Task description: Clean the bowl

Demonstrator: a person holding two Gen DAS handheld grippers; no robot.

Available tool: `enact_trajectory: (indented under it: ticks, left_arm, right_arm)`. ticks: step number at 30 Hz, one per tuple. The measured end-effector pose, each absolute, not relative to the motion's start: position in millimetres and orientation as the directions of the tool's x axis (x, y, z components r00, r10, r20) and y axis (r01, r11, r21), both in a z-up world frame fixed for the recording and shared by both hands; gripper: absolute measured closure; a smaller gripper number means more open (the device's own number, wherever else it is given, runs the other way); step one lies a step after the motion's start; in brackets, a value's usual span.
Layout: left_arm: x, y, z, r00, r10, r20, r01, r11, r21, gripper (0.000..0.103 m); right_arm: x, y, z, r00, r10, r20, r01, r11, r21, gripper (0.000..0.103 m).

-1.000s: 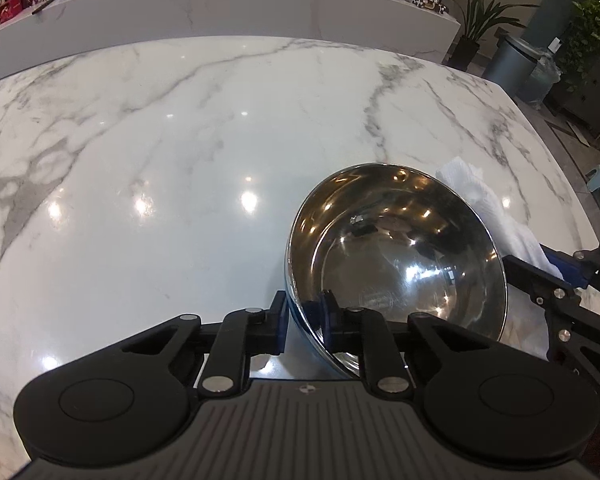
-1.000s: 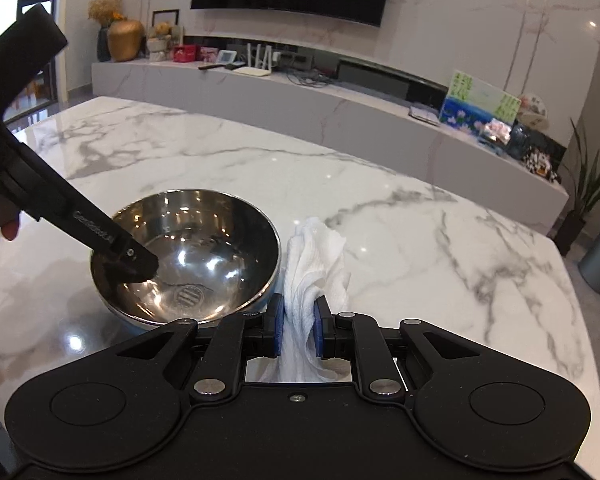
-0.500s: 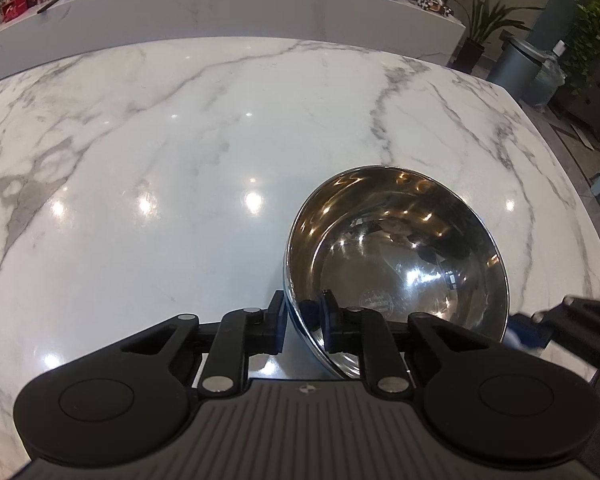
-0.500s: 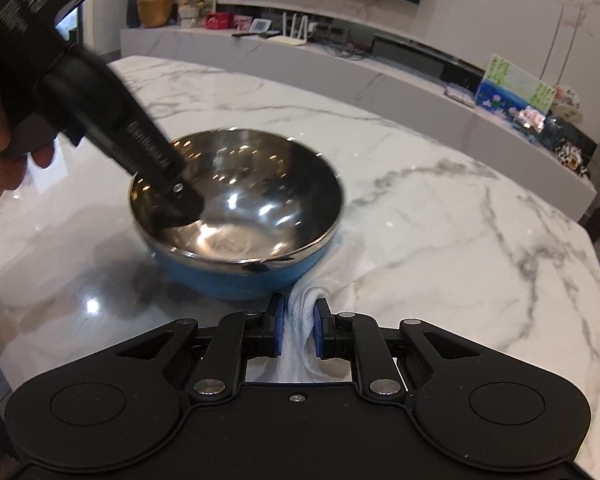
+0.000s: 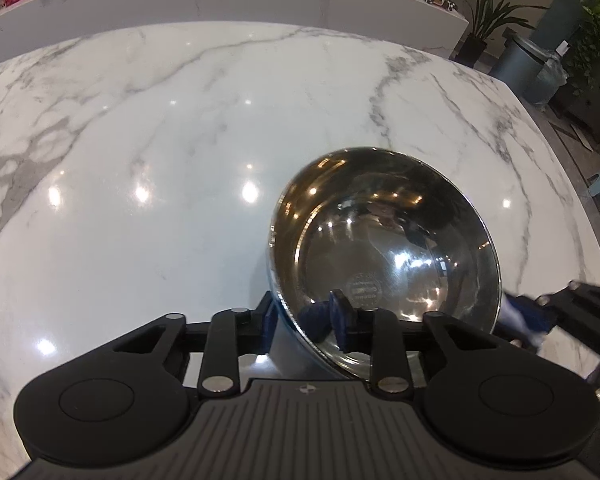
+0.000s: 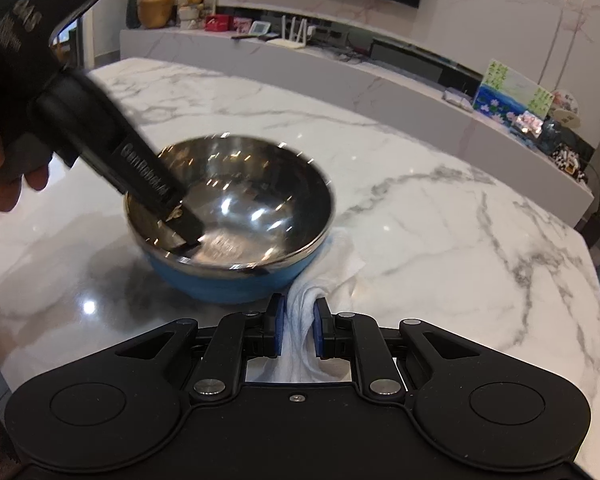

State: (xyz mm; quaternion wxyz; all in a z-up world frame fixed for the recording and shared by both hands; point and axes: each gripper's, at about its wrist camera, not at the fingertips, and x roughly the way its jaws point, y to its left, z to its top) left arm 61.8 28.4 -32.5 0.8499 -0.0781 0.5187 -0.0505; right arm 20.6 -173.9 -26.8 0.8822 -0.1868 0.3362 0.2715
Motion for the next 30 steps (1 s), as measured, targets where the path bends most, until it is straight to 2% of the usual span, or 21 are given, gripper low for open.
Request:
enact_trajectory:
  ticks: [3,8,20,26,29,30]
  left_arm:
    - [63,30,-29,0.467,-0.154,-0.871,0.015,0.986,-0.166,0.088]
    - [67,32,-27,0.473,-0.135,-0.871,0.017,0.989,-0.144,0.089]
    - [61,32,-30,0.526,-0.137,-0.84,0.029,0.989,-0.143,0.089]
    - [59,32,-32,0.537,-0.144,-0.831,0.028,0.988,-0.153,0.088]
    - [58,30,-32,0.534,-0.138,-0.834,0.026,0.989,-0.146,0.086]
    - [57,29,-32,0.533,-0.137,-0.835,0.025,0.989,-0.146,0.085]
  right_arm:
    - [25,-178,-18,0.647,0.359,-0.672,-0.6,0.784,-0.16,0.09]
    - [29,-180,-9,0.669,0.37,-0.644,-0.606,0.774,-0.185,0.09]
    - [28,-171,-27,0.634,0.366,-0.681,-0.62,0.767,-0.164,0.09]
    - [40,-180,-40,0.669,0.292,-0.684,-0.51,0.849,-0.137,0.09]
    - [43,-186,-44,0.686,0.256,-0.682,-0.456,0.881,-0.128,0.086]
    - [43,-188,-45,0.694,0.241,-0.678,-0.433,0.893,-0.126,0.082]
